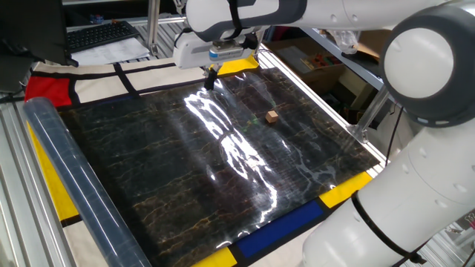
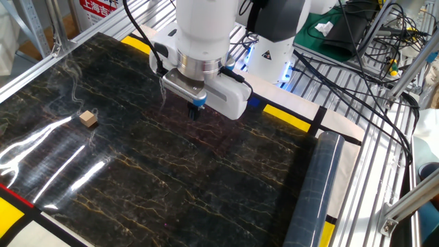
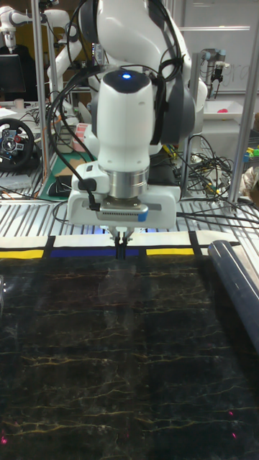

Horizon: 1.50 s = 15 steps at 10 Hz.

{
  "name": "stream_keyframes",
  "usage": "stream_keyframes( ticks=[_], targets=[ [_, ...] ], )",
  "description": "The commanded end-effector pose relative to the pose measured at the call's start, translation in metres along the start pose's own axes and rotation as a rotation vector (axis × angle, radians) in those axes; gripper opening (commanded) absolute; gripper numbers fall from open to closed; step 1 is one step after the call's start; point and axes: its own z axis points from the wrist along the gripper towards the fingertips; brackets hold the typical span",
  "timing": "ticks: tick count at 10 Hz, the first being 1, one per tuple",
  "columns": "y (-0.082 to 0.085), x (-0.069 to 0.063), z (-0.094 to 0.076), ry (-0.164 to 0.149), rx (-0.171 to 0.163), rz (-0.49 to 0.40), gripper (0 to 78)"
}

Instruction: Hold a small block with the gripper and sweep it from left to right on the table

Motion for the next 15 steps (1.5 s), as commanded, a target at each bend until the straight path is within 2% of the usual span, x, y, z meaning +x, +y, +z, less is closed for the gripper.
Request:
stream_keyframes(
  ticks=[1, 6, 8, 11, 12, 15],
  targets=[
    [0.001, -0.002, 0.002, -0.003, 0.002, 0.011, 0.0],
    [0.001, -0.008, 0.006, -0.007, 0.008, 0.017, 0.0],
    [-0.001, -0.020, 0.008, -0.009, 0.044, 0.007, 0.0],
    [-0.004, -0.035, 0.009, -0.008, 0.007, -0.001, 0.0],
    [-0.006, -0.047, 0.010, -0.007, -0.005, -0.005, 0.0],
    [-0.011, -0.059, 0.008, -0.005, -0.020, -0.011, 0.0]
  ],
)
